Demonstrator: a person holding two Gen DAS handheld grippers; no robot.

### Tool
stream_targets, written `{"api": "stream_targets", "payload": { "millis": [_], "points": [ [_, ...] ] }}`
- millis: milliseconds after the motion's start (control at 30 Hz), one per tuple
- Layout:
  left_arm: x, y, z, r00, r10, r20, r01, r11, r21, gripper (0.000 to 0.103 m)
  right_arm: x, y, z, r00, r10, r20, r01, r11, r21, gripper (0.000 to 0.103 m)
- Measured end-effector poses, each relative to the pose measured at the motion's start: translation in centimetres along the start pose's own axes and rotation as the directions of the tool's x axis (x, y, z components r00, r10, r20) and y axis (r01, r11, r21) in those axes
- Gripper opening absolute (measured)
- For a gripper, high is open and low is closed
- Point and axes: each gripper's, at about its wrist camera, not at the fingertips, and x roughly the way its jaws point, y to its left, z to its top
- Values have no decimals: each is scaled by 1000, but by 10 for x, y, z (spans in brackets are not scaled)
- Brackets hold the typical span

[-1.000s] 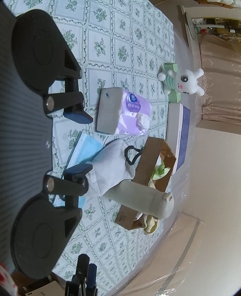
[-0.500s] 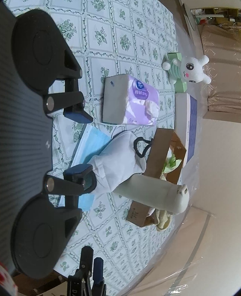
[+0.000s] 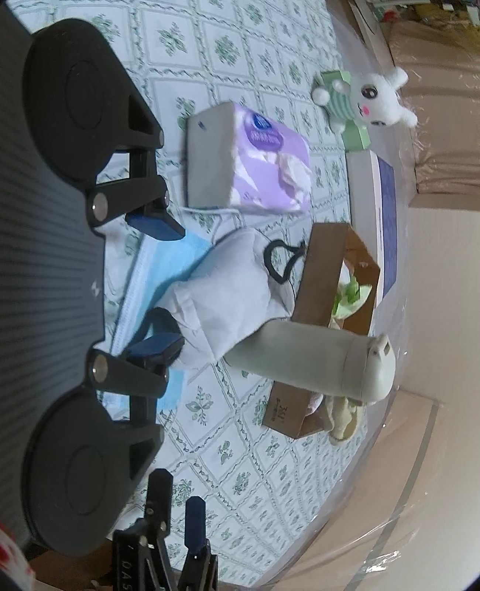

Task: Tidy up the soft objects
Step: 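Grasp the white-and-black face mask with the left tool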

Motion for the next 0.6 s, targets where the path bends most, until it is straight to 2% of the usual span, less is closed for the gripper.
{"api": "stream_targets", "payload": {
  "millis": [67, 133, 233, 467, 567, 600],
  "points": [
    [7, -4, 4, 1000, -6, -7, 6, 1000, 18, 56, 4, -4, 0, 1000, -2, -5, 2, 1000, 6, 64],
    [16, -9, 8, 1000, -8, -14, 8, 999, 41, 67, 6, -7, -1, 1000, -3, -8, 3, 1000, 10, 64],
    [30, -18, 13, 999, -24, -31, 26, 996, 83, 77, 11, -12, -1, 1000, -6, -15, 6, 1000, 16, 64],
    [66, -30, 21, 997, -14, -73, 25, 989, 145, 76, 28, -20, -5, 999, -4, -44, 5, 1000, 30, 64],
    [72, -26, 23, 997, -16, -79, 28, 989, 146, 68, 33, -21, -5, 999, 1, -52, 1, 1000, 30, 64],
    [72, -24, 24, 997, -18, -78, 29, 989, 142, 61, 35, -20, -5, 999, 3, -54, -2, 1000, 29, 64]
  ]
}}
